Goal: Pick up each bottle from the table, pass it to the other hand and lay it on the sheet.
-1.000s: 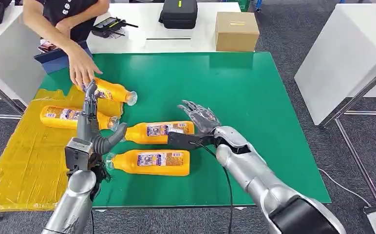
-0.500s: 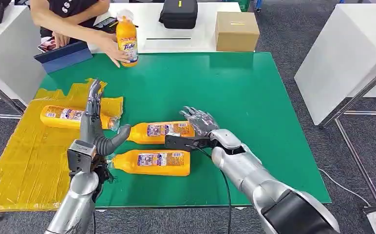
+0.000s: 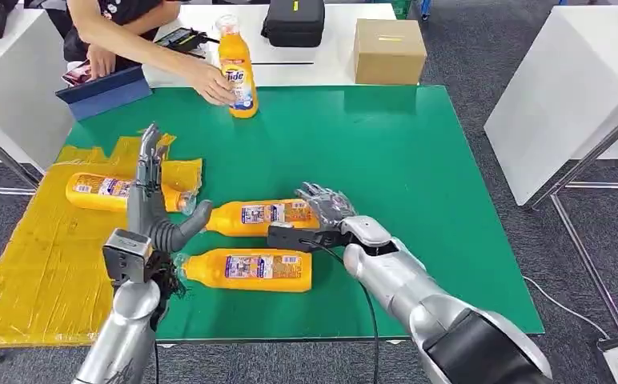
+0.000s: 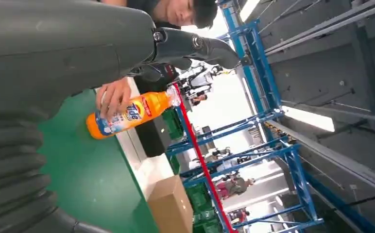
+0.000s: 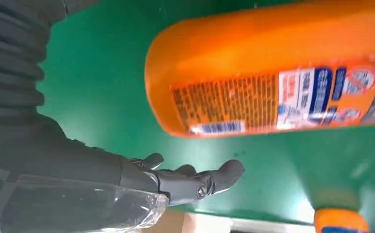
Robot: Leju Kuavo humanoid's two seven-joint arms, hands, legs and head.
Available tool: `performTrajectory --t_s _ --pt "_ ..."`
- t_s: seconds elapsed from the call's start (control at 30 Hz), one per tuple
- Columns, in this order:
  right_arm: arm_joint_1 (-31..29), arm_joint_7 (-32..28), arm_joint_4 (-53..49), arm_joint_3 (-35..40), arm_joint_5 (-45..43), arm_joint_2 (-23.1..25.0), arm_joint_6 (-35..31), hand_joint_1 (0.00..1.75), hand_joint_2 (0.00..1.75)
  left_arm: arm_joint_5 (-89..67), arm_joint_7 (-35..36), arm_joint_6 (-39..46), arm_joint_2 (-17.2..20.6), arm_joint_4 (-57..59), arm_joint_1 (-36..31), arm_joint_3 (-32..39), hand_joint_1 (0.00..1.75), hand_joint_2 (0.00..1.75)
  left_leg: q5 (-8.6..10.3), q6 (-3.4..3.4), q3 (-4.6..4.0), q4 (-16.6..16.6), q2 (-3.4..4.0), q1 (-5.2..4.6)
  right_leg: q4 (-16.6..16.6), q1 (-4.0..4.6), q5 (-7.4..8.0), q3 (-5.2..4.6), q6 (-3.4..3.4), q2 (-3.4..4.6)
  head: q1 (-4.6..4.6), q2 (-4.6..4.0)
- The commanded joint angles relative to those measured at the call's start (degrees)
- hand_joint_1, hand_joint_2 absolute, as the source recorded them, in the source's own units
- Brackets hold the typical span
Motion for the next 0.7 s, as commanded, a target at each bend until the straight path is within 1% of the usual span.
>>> performTrajectory --t_s 0.03,0.07,0.1,0.17,0.2,0.23,0.27,0.37,0.53,0.57,0.6,0.63,0.67,0.7 --pt "-1.54 -0.76 5.33 1.89 -0.23 1.27 0.95 0.00 1.75 0.69 0.44 -0.54 1.07 -1.33 0.02 -1.94 0.00 1.75 -0.12 -0.11 0.28 -0.02 -0.03 -0.01 -0.01 0.00 -0.14 0.29 -0.03 -0.10 0.00 0.00" --pt "-1.46 -0.70 5.36 1.89 -0.20 1.22 0.85 0.00 1.75 0.70 0.44 -0.54 1.07 -1.30 0.16 -1.97 0.00 1.75 -0.08 -0.08 0.20 -0.03 -0.03 -0.01 -0.03 -0.01 -0.09 0.20 -0.02 -0.08 0.00 0.00" --pt "-1.25 -0.66 5.45 1.93 -0.11 1.11 0.64 0.00 1.75 0.77 0.41 -0.59 1.04 -1.24 0.33 -2.02 0.00 1.75 -0.13 -0.12 0.34 -0.05 -0.05 -0.03 -0.03 -0.02 -0.16 0.35 -0.03 -0.12 0.00 0.00" --pt "-1.25 -0.66 5.45 1.93 -0.11 1.11 0.64 0.00 1.75 0.77 0.41 -0.59 1.04 -1.24 0.33 -2.02 0.00 1.75 -0.06 -0.07 0.18 -0.04 -0.06 -0.01 -0.04 -0.01 -0.08 0.20 -0.02 -0.10 0.00 0.00" --pt "-1.27 -0.70 5.61 1.89 0.05 1.09 0.51 0.00 1.75 0.83 0.38 -0.58 0.95 -1.12 0.24 -1.97 0.00 1.75 -0.12 -0.11 0.29 -0.03 -0.04 -0.02 -0.02 -0.01 -0.14 0.29 -0.03 -0.10 0.00 0.00" --pt "-1.25 -0.59 5.61 1.91 0.30 1.08 0.16 0.00 1.75 0.94 0.37 -0.65 0.87 -1.07 0.17 -1.95 0.00 1.75 -0.05 -0.07 0.13 -0.03 -0.06 -0.02 -0.02 -0.01 -0.07 0.15 -0.02 -0.09 0.00 0.00" --pt "-1.26 -0.54 5.57 2.22 0.77 1.04 -0.19 0.00 1.75 0.99 0.37 -0.68 0.84 -1.04 0.12 -1.93 0.00 1.75 -0.12 -0.11 0.27 -0.02 -0.07 -0.02 -0.01 -0.01 -0.15 0.29 -0.03 -0.14 0.00 0.00" --pt "-1.19 0.21 5.70 4.23 3.37 1.25 -1.11 0.00 1.75 1.29 0.44 -0.93 0.82 -0.85 0.05 -1.98 0.00 1.75 -0.07 -0.09 0.19 -0.03 -0.06 -0.01 -0.03 -0.01 -0.10 0.21 -0.03 -0.11 0.00 0.00" --pt "-0.79 0.95 6.04 5.44 5.13 1.38 -0.33 0.02 1.75 1.47 0.55 -0.98 0.75 -0.87 -0.06 -2.02 0.00 1.75 -0.16 -0.14 0.36 -0.04 -0.06 -0.02 -0.01 -0.01 -0.19 0.37 -0.04 -0.14 0.00 0.00" --pt "-0.64 1.33 6.10 5.74 5.67 1.36 -0.34 0.28 1.75 1.55 0.63 -0.96 0.71 -0.93 -0.05 -1.94 0.00 1.75 -0.08 -0.09 0.22 -0.04 -0.06 -0.02 -0.03 -0.01 -0.11 0.23 -0.03 -0.12 0.00 0.00" --pt "-0.46 1.59 6.16 6.02 6.14 1.34 -0.43 0.94 1.75 1.61 0.74 -0.96 0.69 -1.01 0.00 -1.88 0.00 1.75 -0.16 -0.13 0.37 -0.04 -0.06 -0.02 -0.02 -0.01 -0.19 0.38 -0.04 -0.15 -0.02 0.00" --pt "-0.26 1.87 6.22 6.29 6.70 1.33 -0.46 1.26 1.75 1.63 0.82 -0.93 0.65 -1.17 0.20 -1.82 0.00 1.75 -0.11 -0.10 0.26 -0.04 -0.05 -0.01 -0.03 -0.01 -0.13 0.27 -0.03 -0.11 0.00 0.00" --pt "-0.03 2.24 6.13 6.64 7.23 1.26 -0.73 1.38 1.75 1.66 0.97 -1.00 0.64 -1.36 0.44 -1.82 0.00 1.75 -0.15 -0.13 0.36 -0.04 -0.06 -0.01 -0.03 0.00 -0.18 0.38 -0.04 -0.14 0.00 0.00" --pt "0.12 2.42 6.13 6.97 7.72 1.24 -0.87 1.47 1.75 1.66 1.01 -0.98 0.62 -1.48 0.63 -1.81 0.00 1.75 -0.10 -0.10 0.27 -0.05 -0.06 -0.01 -0.04 0.00 -0.12 0.28 -0.03 -0.13 0.00 0.00"
